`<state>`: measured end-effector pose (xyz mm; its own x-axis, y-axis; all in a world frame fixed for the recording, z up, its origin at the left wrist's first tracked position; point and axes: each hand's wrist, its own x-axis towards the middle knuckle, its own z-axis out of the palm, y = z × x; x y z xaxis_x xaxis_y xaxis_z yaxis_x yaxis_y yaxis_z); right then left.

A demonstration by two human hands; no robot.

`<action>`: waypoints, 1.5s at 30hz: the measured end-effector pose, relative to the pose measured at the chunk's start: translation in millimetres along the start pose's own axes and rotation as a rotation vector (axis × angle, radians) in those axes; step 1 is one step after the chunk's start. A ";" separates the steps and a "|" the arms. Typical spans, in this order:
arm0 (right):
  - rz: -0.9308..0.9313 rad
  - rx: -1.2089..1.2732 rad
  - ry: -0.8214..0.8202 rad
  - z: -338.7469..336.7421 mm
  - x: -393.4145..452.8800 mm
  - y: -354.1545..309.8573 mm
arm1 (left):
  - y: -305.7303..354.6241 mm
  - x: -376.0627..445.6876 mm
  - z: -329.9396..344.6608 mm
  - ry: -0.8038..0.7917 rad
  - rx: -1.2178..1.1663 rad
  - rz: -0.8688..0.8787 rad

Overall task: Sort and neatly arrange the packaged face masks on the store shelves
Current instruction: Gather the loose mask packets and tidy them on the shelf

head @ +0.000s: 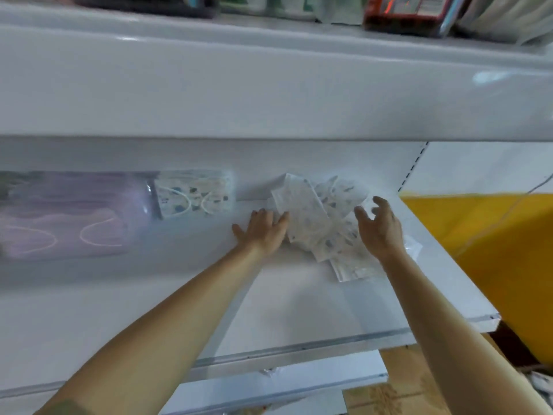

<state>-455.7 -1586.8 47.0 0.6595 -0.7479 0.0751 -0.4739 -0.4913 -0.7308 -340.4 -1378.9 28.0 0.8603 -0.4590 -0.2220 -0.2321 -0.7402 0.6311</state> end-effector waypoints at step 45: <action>-0.307 0.775 -0.259 -7.6 -68.4 -21.0 | 17.0 -74.1 33.2 0.056 -1.774 0.016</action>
<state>-495.3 -1528.6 62.3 0.8497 -0.4606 0.2566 0.2149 -0.1419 -0.9663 -423.2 -1373.7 30.5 0.8848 -0.4164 -0.2091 0.4508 0.6514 0.6103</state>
